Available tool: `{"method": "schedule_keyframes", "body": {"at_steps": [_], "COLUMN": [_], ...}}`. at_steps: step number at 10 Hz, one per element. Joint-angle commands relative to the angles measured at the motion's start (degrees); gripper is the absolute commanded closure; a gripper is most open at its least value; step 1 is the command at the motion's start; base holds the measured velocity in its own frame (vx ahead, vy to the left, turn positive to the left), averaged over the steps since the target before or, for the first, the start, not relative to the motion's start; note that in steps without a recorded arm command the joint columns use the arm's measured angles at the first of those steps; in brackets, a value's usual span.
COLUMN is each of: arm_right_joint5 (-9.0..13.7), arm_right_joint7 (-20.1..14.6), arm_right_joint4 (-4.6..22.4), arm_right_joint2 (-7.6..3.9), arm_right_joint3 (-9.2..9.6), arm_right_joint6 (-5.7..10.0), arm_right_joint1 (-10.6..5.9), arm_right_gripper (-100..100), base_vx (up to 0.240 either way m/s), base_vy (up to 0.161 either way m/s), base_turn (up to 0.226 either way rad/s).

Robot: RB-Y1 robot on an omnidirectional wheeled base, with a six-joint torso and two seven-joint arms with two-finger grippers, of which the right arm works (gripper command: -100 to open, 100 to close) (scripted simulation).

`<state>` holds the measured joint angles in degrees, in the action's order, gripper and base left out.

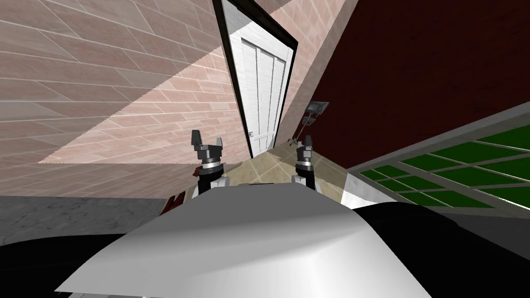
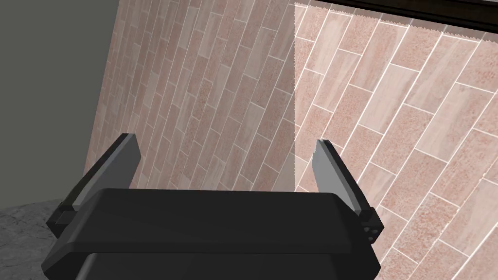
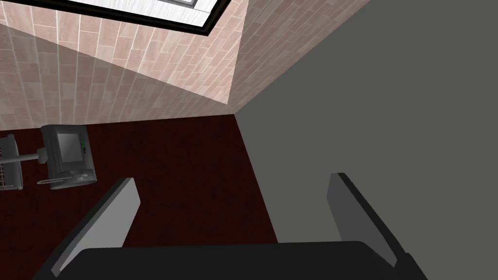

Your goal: Pull the door open

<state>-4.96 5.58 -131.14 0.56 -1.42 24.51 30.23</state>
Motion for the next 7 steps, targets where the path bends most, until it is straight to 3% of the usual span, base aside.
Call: {"method": "schedule_keyframes", "body": {"at_steps": [1, 7], "arm_right_joint5": [0.33, 1.46], "arm_right_joint7": [-0.23, -1.01], "arm_right_joint4": [2.33, 10.43], "arm_right_joint2": [-0.48, -1.93], "arm_right_joint3": [-0.18, -0.8], "arm_right_joint6": [0.54, 2.43], "arm_right_joint1": [-0.89, -3.99], "arm_right_gripper": [-100, -100], "base_vx": [0.043, 0.067], "base_vy": [0.007, 0.0], "base_turn": [0.137, 0.125]}}
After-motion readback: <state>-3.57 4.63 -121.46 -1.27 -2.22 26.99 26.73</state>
